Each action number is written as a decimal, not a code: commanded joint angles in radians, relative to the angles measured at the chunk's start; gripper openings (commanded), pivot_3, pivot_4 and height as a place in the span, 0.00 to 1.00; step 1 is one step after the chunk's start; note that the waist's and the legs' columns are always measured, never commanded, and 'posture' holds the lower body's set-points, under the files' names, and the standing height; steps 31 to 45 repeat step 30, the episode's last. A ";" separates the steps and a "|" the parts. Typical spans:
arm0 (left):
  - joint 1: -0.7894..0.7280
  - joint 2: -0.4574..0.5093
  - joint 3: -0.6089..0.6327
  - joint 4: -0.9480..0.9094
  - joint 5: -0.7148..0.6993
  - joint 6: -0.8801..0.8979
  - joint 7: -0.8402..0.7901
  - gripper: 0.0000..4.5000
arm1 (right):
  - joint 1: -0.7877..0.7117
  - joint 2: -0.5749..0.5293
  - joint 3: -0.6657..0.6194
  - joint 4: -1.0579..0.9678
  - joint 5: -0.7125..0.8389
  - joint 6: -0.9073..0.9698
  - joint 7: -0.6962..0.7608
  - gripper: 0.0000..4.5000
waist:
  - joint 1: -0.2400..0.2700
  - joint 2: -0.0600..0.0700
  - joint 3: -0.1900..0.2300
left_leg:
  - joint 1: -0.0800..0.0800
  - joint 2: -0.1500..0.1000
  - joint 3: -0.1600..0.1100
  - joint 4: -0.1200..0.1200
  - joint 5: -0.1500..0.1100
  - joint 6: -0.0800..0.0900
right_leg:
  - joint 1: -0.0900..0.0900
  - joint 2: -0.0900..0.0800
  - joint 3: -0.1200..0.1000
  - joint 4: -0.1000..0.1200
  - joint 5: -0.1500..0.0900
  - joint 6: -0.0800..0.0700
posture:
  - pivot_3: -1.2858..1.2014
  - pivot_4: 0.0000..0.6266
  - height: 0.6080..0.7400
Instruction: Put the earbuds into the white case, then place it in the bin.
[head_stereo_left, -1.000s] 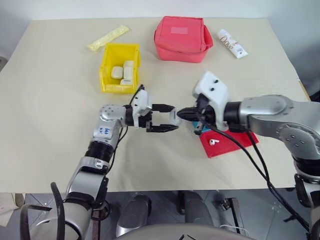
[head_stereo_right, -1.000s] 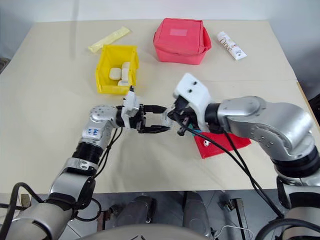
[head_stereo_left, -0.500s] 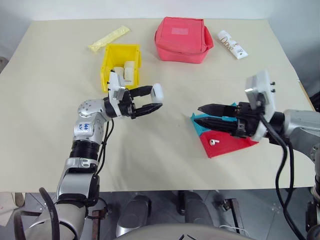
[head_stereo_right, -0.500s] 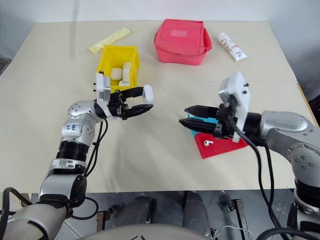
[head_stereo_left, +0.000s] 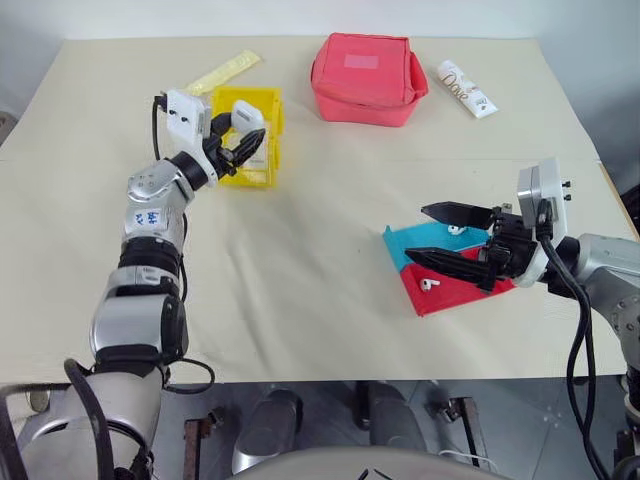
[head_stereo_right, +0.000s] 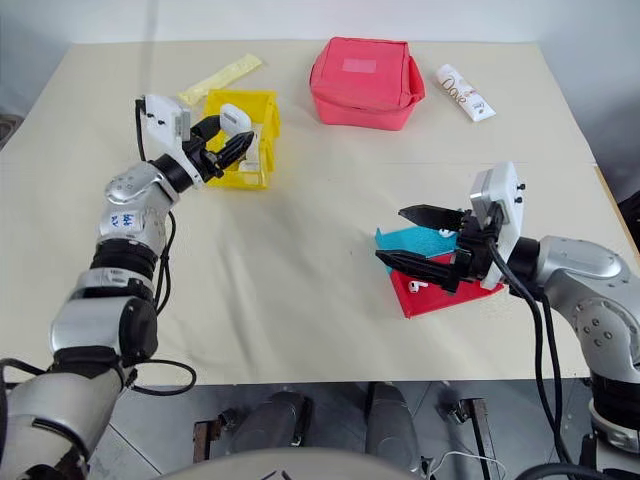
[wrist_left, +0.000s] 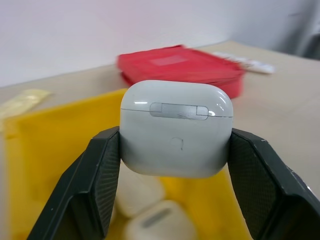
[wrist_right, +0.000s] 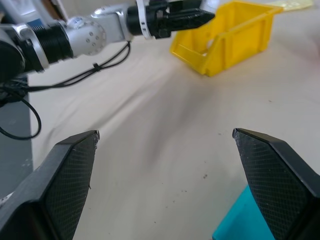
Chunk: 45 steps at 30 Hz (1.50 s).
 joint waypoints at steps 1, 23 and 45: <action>-0.070 0.019 0.000 0.077 0.034 -0.022 0.052 0.70 | 0.013 0.000 -0.056 -0.059 0.019 -0.015 -0.023 1.00 | -0.001 0.000 0.000 | 0.000 0.000 0.000 0.000 0.000 0.000 | 0.000 0.000 0.000 0.000 0.000 0.000 | 0.52 0.24 1.00; 0.552 0.353 0.101 -0.611 -0.281 0.191 -0.720 0.99 | 0.089 -0.276 -0.003 0.300 -0.219 -0.187 0.470 1.00 | -0.027 0.001 0.000 | 0.001 0.006 0.001 0.000 0.000 0.000 | 0.000 0.000 0.000 0.000 0.000 -0.001 | 0.52 0.24 1.00; 0.611 0.366 0.154 -0.626 -0.319 0.192 -0.708 0.99 | 0.027 -0.299 0.069 0.501 -0.368 -0.344 0.593 1.00 | -0.026 0.003 0.001 | 0.003 0.006 0.001 0.000 -0.001 0.001 | 0.003 0.000 0.000 0.000 -0.001 -0.001 | 0.52 0.24 1.00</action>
